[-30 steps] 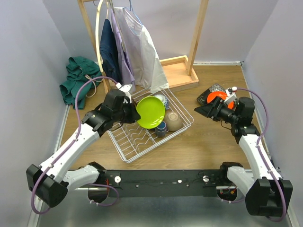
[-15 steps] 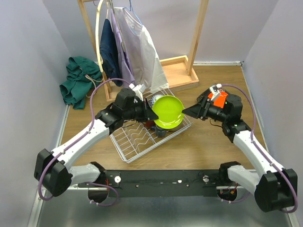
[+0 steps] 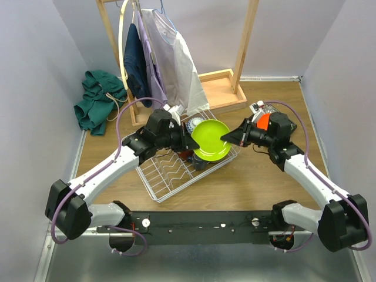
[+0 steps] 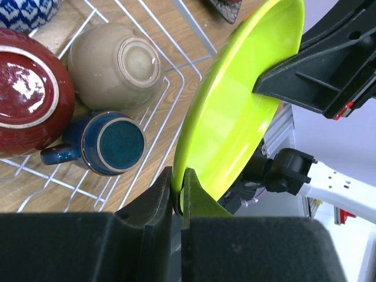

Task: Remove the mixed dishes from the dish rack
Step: Pick up the plate from the dish rack, then place the plate at the center of the board.

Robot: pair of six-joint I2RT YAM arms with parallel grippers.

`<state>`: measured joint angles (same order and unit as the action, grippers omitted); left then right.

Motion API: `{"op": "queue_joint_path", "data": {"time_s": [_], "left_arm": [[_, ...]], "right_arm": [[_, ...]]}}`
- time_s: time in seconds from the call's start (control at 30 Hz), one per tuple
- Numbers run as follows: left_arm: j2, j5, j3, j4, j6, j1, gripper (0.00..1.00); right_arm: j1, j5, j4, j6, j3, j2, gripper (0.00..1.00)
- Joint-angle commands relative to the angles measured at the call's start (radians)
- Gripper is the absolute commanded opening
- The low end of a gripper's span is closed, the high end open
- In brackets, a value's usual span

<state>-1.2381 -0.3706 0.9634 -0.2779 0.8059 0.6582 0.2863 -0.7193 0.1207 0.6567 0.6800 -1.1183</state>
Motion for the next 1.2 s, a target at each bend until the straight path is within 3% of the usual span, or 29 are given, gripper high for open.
{"op": "queue_joint_path", "data": {"time_s": [0.0, 0.07, 0.1, 0.17, 0.2, 0.3, 0.4, 0.73, 0.93, 1.17], "left_arm": [[0.029, 0.1, 0.047, -0.044, -0.074, 0.015, 0.26], [0.041, 0.185, 0.055, -0.093, -0.118, 0.015, 0.39], [0.046, 0.215, 0.058, -0.107, -0.132, 0.015, 0.51], [0.058, 0.295, 0.064, -0.148, -0.183, 0.012, 0.6], [0.061, 0.317, 0.069, -0.164, -0.203, 0.009, 0.72], [0.063, 0.393, 0.084, -0.227, -0.27, -0.018, 0.87], [0.086, 0.38, 0.087, -0.259, -0.31, -0.098, 0.93], [0.216, 0.366, 0.095, -0.38, -0.476, -0.396, 0.99], [0.284, 0.469, 0.087, -0.449, -0.528, -0.416, 0.99], [0.362, 0.502, 0.054, -0.488, -0.55, -0.414, 0.99]], "right_arm": [[0.013, 0.073, -0.078, -0.049, 0.072, 0.005, 0.01], [0.013, 0.11, -0.101, -0.045, 0.079, 0.005, 0.01], [0.011, 0.121, -0.117, -0.042, 0.085, 0.003, 0.01], [0.013, 0.158, -0.153, -0.043, 0.095, -0.001, 0.01], [0.011, 0.172, -0.171, -0.045, 0.099, 0.0, 0.01], [0.004, 0.25, -0.223, -0.054, 0.13, 0.005, 0.01], [-0.045, 0.311, -0.312, -0.068, 0.185, -0.006, 0.01], [-0.415, 0.304, -0.409, -0.032, 0.265, -0.051, 0.01], [-0.596, 0.331, -0.388, 0.05, 0.265, -0.147, 0.01], [-0.671, 0.4, -0.322, 0.101, 0.268, -0.285, 0.01]]}}
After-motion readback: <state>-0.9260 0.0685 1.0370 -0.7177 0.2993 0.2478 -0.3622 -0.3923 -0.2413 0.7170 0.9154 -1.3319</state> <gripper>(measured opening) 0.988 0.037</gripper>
